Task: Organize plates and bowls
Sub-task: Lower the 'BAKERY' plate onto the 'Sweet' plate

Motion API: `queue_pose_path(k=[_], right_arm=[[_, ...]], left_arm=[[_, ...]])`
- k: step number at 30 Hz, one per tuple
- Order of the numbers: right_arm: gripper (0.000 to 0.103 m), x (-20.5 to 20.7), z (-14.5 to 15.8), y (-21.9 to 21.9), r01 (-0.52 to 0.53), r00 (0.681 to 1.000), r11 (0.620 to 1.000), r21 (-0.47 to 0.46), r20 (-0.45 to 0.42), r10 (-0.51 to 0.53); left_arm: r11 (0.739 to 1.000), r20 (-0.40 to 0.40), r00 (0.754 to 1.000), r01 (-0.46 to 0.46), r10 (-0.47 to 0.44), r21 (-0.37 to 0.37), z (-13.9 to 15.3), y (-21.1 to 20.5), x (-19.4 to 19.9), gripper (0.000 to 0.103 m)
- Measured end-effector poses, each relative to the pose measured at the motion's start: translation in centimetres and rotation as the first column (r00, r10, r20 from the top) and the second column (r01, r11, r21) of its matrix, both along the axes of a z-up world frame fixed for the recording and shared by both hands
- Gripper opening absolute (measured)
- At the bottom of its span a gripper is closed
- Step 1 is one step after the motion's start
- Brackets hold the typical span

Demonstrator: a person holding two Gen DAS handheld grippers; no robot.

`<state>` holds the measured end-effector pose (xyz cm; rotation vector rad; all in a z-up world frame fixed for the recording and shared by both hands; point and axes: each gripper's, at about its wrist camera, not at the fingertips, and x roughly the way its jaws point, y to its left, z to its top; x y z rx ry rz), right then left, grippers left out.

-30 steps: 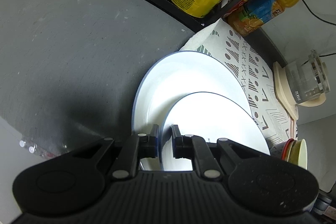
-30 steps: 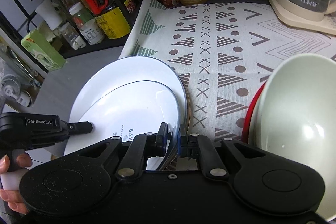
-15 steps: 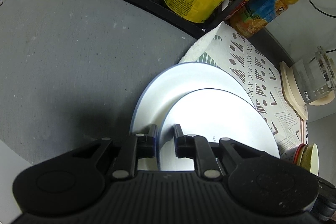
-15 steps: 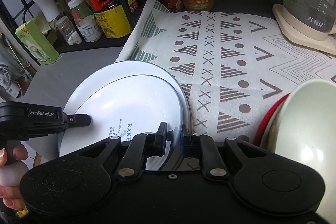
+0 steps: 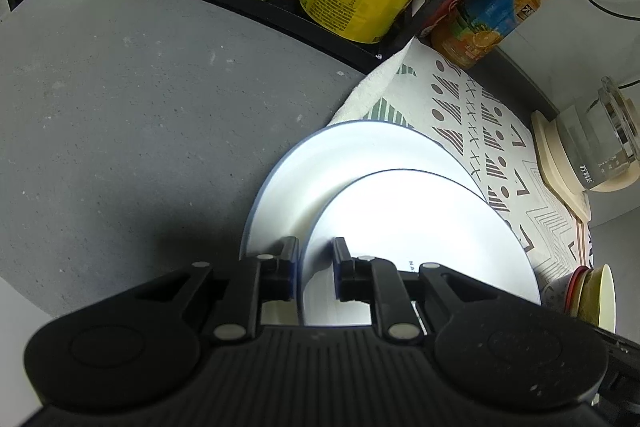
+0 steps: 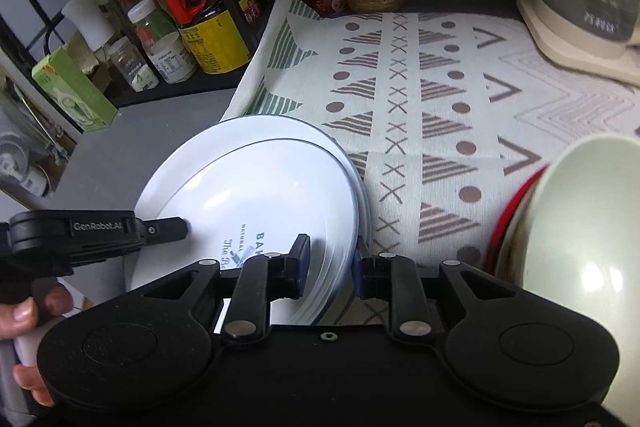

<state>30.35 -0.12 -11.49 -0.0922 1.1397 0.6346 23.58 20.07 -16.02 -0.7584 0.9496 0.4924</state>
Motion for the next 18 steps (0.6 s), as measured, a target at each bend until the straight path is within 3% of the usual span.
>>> queue_pose_path(k=[6,10,18], right_arm=[[0.021,-0.3,0.2,-1.0,0.03,0.999,1.0,0.007,-0.022,-0.03],[0.011,-0.5,0.1,-1.9,0.05,0.998,0.999,0.015,-0.038,-0.049],[0.014,-1.2,-0.2,-2.0,0.043,0.998,0.999,0.019,-0.051,-0.042]], left_arm=[[1.0,-0.006,1.0,0.01,-0.01,0.0,-0.1,-0.6,0.2,0.016],[1.0,-0.012,1.0,0.009,-0.009,0.019,-0.1,-0.8,0.1,0.017],[0.998,-0.032,0.999,0.003,-0.001,0.067,0.5,-0.7,0.0,0.013]])
